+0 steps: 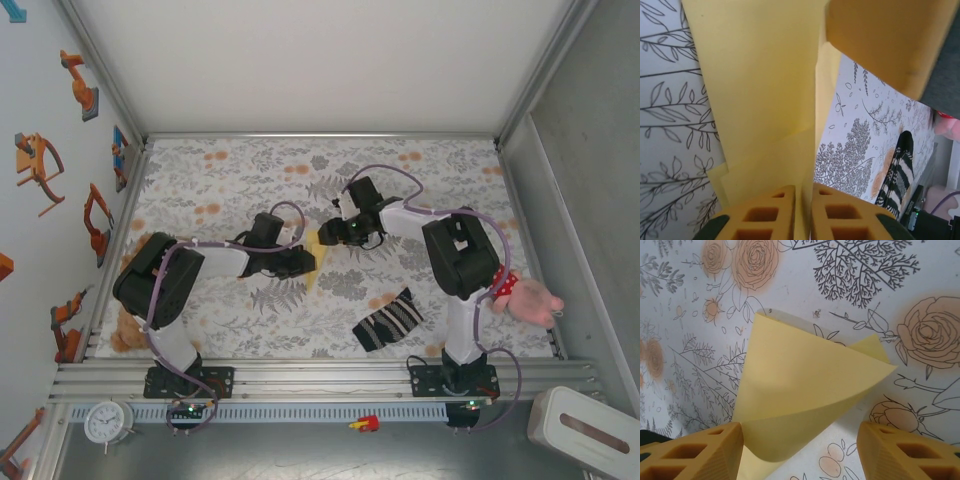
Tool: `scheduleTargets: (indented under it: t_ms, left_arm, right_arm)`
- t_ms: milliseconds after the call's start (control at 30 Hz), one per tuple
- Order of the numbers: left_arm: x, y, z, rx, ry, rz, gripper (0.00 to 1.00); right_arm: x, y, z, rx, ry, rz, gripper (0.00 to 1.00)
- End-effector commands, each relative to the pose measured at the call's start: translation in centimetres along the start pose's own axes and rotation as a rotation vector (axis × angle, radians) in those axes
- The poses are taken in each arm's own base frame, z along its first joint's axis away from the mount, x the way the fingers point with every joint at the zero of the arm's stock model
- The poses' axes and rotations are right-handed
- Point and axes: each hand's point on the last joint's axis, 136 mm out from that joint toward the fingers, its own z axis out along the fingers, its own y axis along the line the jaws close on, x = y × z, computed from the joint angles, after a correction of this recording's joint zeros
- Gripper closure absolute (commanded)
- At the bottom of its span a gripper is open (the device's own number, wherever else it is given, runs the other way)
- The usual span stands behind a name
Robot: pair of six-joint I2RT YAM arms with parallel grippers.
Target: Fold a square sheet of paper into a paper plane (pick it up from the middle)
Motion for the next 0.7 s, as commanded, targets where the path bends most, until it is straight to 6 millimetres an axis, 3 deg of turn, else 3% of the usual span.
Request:
scheduleTargets:
  t_ms: [0,367,500,667]
  left_arm:
    - [-0.6,-0.7,-1.5,-0.003,-0.057,-0.001,0.77]
    - [-0.4,-0.1,-4.6,-0.185,-0.244,-0.087,0.52]
    - [0.0,-0.3,-4.0,-0.214,-0.258,-0.114,0.48]
    - [0.5,-0.2,-2.5,-0.247,-0.226,-0.128,0.49]
  right_arm:
    - [2.6,-3.6,2.5,0.145,0.079,0.081,0.38]
    - [4.0,-5.1,3.3,0.227,0.086,0.191,0.36]
    - [4.5,-5.3,3.6,0.244,0.092,0.217,0.34]
    - [5.0,-5.8,3.7,0.293,0.103,0.231,0.32]
